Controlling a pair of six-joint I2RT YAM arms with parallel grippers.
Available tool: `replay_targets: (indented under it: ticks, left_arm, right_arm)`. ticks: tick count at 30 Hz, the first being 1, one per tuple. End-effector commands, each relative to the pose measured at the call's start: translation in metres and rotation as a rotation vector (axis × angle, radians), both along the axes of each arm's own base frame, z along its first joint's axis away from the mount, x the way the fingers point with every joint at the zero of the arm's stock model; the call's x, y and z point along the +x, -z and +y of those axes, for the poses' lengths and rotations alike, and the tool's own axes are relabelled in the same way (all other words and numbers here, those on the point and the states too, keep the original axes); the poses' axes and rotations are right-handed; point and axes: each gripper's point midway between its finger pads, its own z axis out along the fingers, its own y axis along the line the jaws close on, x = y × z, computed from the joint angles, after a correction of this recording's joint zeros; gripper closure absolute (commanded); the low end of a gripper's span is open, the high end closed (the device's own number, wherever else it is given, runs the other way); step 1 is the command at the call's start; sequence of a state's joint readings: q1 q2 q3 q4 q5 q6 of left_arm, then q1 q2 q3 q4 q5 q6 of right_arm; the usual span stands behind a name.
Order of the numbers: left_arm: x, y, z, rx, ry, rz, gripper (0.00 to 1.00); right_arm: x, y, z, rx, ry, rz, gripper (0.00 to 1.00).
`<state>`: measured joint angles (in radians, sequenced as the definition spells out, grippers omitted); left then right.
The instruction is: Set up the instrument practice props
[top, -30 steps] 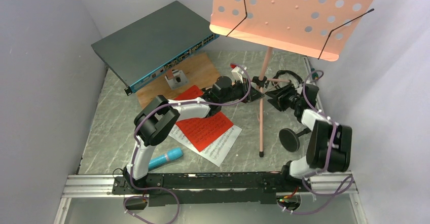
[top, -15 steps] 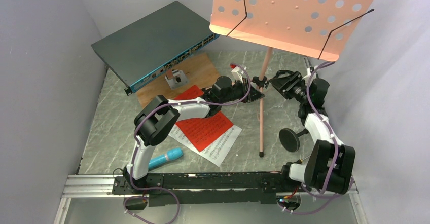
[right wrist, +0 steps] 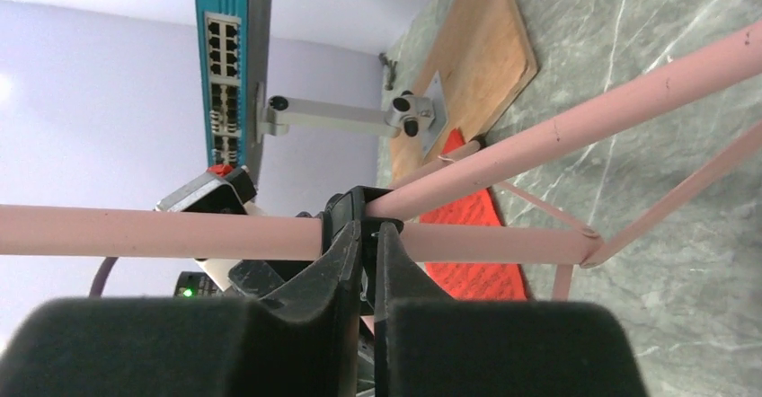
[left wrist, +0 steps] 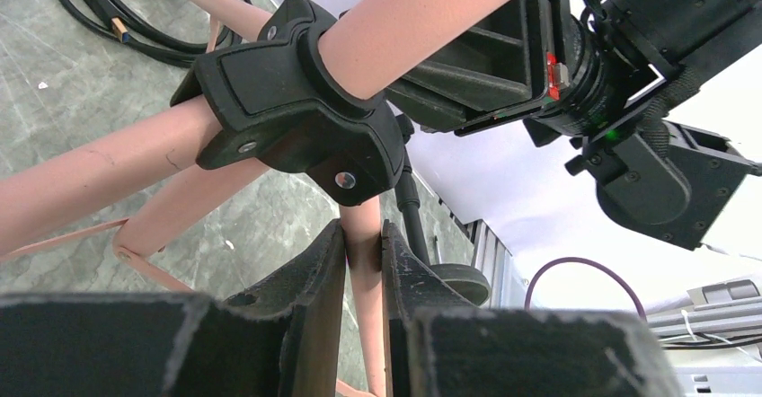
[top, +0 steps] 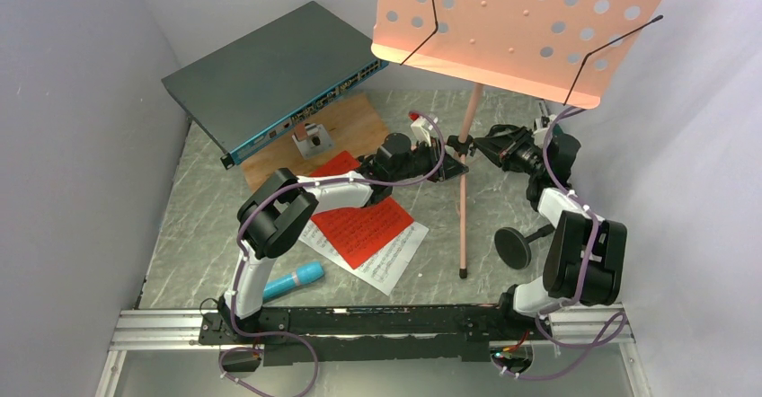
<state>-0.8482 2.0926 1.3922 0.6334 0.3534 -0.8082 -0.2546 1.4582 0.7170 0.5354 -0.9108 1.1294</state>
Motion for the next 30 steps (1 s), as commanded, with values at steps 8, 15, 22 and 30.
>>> replay_targets:
  ticks: [8, 15, 22, 30]
  left_arm:
    - [-0.011, 0.154, 0.046, 0.401, -0.020, 0.255, 1.00]
    - [-0.011, 0.157, 0.045, 0.402, -0.016, 0.263, 1.00]
    - [-0.010, 0.156, 0.045, 0.400, -0.017, 0.262, 1.00]
    - [-0.012, 0.155, 0.046, 0.400, -0.018, 0.260, 1.00]
  right_arm:
    - [-0.018, 0.104, 0.003, 0.172, 0.068, 0.424, 1.00]
    - [-0.032, 0.143, 0.007, 0.228, 0.083, 0.582, 1.00]
    - [-0.044, 0.165, 0.015, 0.353, 0.079, 0.696, 1.00]
    - [-0.048, 0.185, 0.012, 0.326, 0.112, 0.733, 1.00]
